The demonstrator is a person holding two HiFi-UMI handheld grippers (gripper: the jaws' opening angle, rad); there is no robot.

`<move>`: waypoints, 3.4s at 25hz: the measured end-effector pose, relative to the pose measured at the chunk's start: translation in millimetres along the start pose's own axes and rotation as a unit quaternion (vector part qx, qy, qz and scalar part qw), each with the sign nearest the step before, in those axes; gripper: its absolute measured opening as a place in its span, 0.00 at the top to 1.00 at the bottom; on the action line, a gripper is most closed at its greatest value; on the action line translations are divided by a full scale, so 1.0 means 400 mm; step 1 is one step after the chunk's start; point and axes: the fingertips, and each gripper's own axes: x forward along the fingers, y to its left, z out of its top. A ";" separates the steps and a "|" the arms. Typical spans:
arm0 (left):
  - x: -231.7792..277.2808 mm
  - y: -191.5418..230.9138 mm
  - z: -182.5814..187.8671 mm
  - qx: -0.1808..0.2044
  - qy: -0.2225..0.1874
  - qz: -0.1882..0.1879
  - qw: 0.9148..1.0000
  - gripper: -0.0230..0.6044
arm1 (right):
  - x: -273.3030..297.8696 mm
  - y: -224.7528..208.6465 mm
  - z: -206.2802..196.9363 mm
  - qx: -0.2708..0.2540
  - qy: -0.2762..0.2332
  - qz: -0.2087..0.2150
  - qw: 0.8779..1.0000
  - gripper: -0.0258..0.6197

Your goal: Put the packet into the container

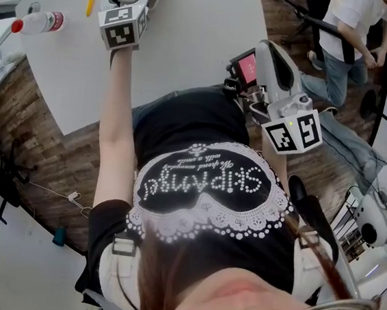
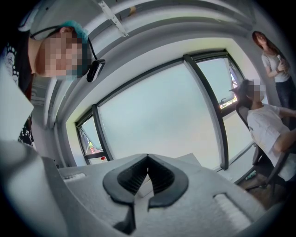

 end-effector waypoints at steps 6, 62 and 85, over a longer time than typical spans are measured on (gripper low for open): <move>0.010 0.001 -0.004 0.005 0.006 0.002 1.000 0.52 | 0.002 -0.001 0.003 0.000 0.000 0.000 1.000 0.96; 0.028 -0.003 -0.035 0.033 0.023 -0.016 0.999 0.52 | -0.048 0.072 0.009 -0.006 -0.022 0.025 0.999 0.96; 0.027 0.015 -0.043 0.049 0.035 -0.015 0.998 0.52 | -0.043 0.075 0.006 -0.010 -0.020 0.029 0.999 0.96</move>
